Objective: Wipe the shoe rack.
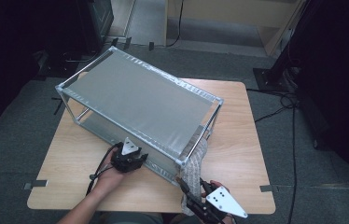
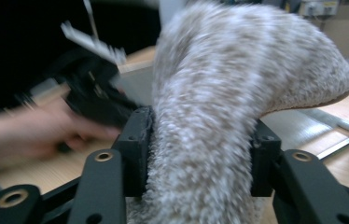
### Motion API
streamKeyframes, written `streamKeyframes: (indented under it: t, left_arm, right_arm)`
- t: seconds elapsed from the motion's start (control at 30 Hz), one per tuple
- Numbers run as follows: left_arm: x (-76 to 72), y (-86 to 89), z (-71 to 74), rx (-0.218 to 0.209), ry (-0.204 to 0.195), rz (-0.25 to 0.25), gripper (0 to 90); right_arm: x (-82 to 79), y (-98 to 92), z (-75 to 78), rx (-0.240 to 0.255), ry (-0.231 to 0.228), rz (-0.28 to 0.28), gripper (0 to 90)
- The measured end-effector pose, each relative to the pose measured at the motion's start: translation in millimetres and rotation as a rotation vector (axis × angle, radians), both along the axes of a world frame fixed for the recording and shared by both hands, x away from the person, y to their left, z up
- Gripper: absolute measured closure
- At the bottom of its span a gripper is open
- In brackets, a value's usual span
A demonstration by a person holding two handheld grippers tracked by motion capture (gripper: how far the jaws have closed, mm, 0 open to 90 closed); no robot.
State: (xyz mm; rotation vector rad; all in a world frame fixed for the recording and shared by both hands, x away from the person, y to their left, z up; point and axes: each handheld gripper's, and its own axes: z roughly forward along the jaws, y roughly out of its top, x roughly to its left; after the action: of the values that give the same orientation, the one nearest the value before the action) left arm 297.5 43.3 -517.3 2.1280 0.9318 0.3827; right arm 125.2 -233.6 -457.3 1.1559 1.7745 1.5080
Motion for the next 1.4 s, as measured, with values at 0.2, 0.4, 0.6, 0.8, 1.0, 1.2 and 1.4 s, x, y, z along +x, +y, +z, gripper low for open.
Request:
streamKeyframes:
  t: [0.2, 0.4, 0.6, 0.8, 1.0, 1.2, 1.4]
  left_arm:
    - [0.1, 0.2, 0.1, 0.000, 0.001, 0.000, 59.2]
    - [0.1, 0.2, 0.0, -0.001, 0.000, 0.000, 59.2]
    - [0.1, 0.1, 0.0, -0.001, 0.000, 0.000, 59.3]
    - [0.0, 0.0, 0.0, 0.000, 0.000, 0.000, 59.2]
    - [0.1, 0.1, 0.0, -0.001, 0.000, 0.000, 59.2]
    - [0.3, 0.4, 0.0, -0.003, 0.002, 0.000, 59.2]
    - [0.5, 0.4, -0.1, -0.014, 0.005, 0.004, 59.2]
  right_arm:
    - [13.5, 12.2, -24.0, -0.130, 0.102, -0.021, 51.4]
    - [24.3, 22.2, -45.0, -0.191, 0.205, -0.065, 52.7]
    - [20.4, 20.7, -23.7, -0.132, 0.119, -0.096, 56.4]
    - [15.7, 21.5, -5.7, -0.096, 0.044, -0.101, 56.1]
    - [22.6, 23.1, -30.6, -0.155, 0.123, -0.078, 55.2]
    - [28.6, 11.9, -44.1, -0.173, 0.186, -0.025, 53.8]
    - [23.1, -13.1, -41.1, -0.218, 0.201, 0.061, 57.0]
